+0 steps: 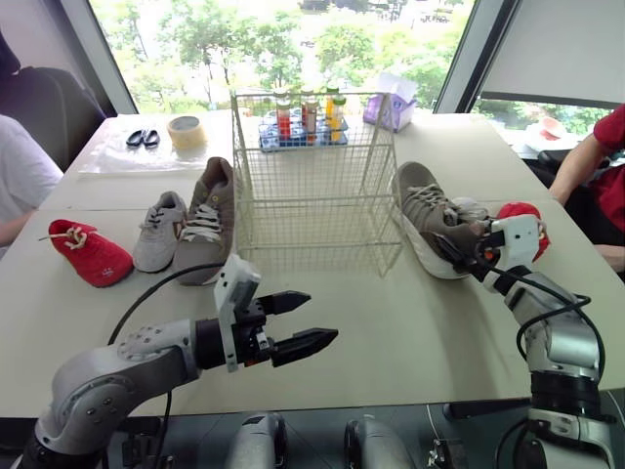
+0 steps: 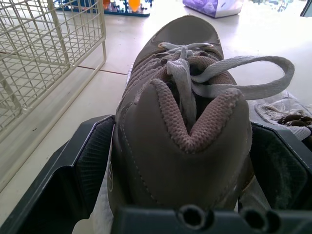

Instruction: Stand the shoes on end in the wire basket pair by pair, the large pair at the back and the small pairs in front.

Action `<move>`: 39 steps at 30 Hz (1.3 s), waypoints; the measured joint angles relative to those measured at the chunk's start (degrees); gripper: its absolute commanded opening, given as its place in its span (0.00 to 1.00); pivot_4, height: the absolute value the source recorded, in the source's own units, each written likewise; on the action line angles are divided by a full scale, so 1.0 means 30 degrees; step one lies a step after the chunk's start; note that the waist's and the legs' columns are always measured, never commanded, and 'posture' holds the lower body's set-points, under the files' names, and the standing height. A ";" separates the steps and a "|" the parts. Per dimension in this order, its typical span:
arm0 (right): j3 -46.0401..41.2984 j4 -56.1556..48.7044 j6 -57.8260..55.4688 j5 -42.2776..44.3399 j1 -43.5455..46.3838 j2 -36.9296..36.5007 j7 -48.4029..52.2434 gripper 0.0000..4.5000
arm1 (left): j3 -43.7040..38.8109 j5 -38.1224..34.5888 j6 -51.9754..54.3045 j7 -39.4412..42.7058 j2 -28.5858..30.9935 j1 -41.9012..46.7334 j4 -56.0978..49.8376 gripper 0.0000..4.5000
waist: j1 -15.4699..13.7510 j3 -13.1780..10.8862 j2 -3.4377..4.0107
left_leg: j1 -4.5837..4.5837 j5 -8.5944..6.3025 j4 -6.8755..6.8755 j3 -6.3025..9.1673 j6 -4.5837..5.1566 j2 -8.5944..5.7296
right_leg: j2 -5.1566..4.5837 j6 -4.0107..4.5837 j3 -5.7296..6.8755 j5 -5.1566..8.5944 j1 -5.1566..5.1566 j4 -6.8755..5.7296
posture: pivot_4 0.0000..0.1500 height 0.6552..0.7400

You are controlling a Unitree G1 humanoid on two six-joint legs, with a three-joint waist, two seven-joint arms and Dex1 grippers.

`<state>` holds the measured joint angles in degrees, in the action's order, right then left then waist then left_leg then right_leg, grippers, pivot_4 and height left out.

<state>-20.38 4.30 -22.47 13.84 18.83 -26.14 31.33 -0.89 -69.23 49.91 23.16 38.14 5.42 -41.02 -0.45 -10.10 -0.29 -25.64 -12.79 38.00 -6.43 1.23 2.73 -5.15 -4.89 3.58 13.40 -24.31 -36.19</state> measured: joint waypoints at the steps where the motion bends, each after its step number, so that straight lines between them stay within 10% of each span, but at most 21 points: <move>1: 0.0008 0.0135 0.0078 0.0132 0.0001 0.0007 0.0007 0.93 | 0.0000 0.0028 -0.0001 0.0013 0.0004 -0.0001 0.0000 1.00 | 0.0005 0.0000 0.0000 | 0.0001 0.0000 0.0000 -0.0001 0.0000 0.0002 | 0.0000 0.0000 0.0000 0.0000 0.0000 0.0001 | 1.00 0.94; 11: 0.0865 0.0470 0.1068 0.0666 0.0373 0.0364 -0.0372 0.07 | -0.0303 0.0094 0.0150 0.0710 0.0983 0.0018 0.0130 1.00 | 0.0437 0.0016 -0.0017 | 0.0055 -0.0003 -0.0037 0.0002 -0.0006 0.0031 | 0.0021 0.0004 -0.0003 0.0003 0.0024 0.0004 | 1.00 0.94; 25: -0.0075 -0.2670 -0.0650 0.2229 0.8517 -0.2308 -0.3468 0.07 | -0.5703 -0.8075 0.0764 0.2010 0.3977 1.1381 1.1782 1.00 | 0.0037 -0.0148 0.0213 | -0.0196 0.0022 -0.0022 0.0002 -0.0026 -0.0016 | 0.0040 -0.0087 0.0010 -0.0034 -0.0175 -0.0002 | 1.00 0.94; 39: 0.3186 -0.3279 0.2594 0.3027 1.4270 -0.6565 0.4133 0.07 | -0.2507 0.3365 -0.1585 1.1243 0.2094 2.5324 2.8696 1.00 | 0.0140 -0.0142 0.0161 | -0.0226 0.0046 -0.0001 -0.0127 -0.0067 -0.0012 | 0.0054 -0.0126 0.0009 -0.0016 -0.0204 0.0010 | 1.00 0.94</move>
<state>-10.82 -5.53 -14.69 22.92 61.64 -45.83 43.73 -8.42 -59.14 45.16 56.89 44.42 81.39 45.07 -0.03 -10.53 0.19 -26.32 -12.65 38.00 -6.81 1.03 2.69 -4.99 -5.27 3.60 13.35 -24.92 -36.16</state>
